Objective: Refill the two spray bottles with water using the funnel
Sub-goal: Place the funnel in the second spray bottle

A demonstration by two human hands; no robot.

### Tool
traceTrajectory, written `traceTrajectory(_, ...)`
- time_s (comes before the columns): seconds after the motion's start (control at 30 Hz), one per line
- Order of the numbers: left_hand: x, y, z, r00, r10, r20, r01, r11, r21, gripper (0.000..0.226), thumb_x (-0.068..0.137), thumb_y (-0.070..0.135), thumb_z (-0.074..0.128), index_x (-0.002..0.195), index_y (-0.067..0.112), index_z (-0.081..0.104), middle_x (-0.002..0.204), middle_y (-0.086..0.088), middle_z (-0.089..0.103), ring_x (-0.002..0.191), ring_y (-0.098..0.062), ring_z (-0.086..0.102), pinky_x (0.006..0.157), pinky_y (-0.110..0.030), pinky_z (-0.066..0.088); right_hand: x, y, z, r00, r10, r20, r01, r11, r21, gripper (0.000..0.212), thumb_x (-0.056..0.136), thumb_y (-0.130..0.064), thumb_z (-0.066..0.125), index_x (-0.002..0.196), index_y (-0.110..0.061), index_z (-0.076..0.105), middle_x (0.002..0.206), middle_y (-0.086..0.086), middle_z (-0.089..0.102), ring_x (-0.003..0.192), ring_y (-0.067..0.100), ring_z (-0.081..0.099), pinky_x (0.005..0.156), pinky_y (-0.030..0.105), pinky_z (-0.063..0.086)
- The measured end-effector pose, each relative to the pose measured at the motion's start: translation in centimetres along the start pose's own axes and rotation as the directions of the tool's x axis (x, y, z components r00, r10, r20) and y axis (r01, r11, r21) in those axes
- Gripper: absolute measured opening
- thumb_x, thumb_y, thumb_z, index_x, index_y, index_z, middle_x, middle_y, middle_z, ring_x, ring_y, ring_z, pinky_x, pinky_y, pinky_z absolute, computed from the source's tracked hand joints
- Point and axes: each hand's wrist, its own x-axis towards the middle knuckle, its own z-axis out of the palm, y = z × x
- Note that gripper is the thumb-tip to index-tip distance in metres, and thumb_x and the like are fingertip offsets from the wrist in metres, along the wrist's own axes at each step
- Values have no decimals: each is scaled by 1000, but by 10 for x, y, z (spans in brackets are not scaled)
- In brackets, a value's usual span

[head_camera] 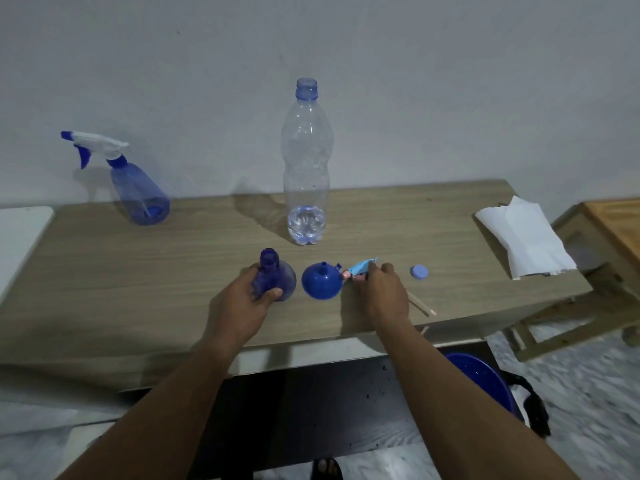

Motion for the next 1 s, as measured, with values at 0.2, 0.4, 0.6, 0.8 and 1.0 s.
traceTrajectory(0.2, 3, 0, 3, 1000, 0, -4, 0, 999, -38, 49, 79, 28, 78, 121, 43, 58, 99, 22, 70, 93, 0, 66, 92, -37, 53, -9, -11, -4, 994, -83, -74, 89, 993, 74, 50, 99, -16, 52, 146, -3, 40, 138, 20, 48, 133, 35, 39, 109, 44, 39)
traceTrajectory(0.4, 3, 10, 13, 998, 34, 43, -33, 999, -20, 49, 78, 41, 76, 123, 43, 56, 103, 20, 69, 96, -1, 65, 94, -41, 53, -6, -36, -29, 895, -425, 137, 420, 905, 64, 68, 89, -21, 65, 150, -13, 35, 149, 12, 40, 137, 30, 41, 109, 42, 38)
traceTrajectory(0.6, -2, 0, -2, 998, -46, -31, 43, 995, -90, 47, 82, 21, 78, 124, 28, 59, 101, 14, 67, 96, -7, 65, 92, -32, 50, 19, -80, -7, 811, -419, 409, 501, 858, -114, 65, 80, -23, 75, 138, -16, 47, 130, 11, 57, 119, 32, 55, 96, 41, 48)
traceTrajectory(0.8, -3, 5, 3, 999, -48, -15, 47, 998, -44, 52, 80, 27, 79, 128, 27, 59, 108, 8, 70, 93, -6, 65, 89, -27, 50, 18, -67, -19, 878, -412, 243, 389, 911, 139, 82, 78, -35, 80, 148, -32, 38, 124, 10, 54, 112, 30, 57, 92, 36, 46)
traceTrajectory(1.0, -5, 9, 1, 999, -35, -33, 33, 998, -48, 53, 79, 26, 80, 127, 29, 59, 110, 6, 69, 97, -11, 66, 90, -29, 51, 7, -81, -50, 907, -419, 33, 350, 795, 495, 56, 87, -36, 73, 138, -31, 50, 118, 1, 53, 100, 17, 57, 85, 26, 42)
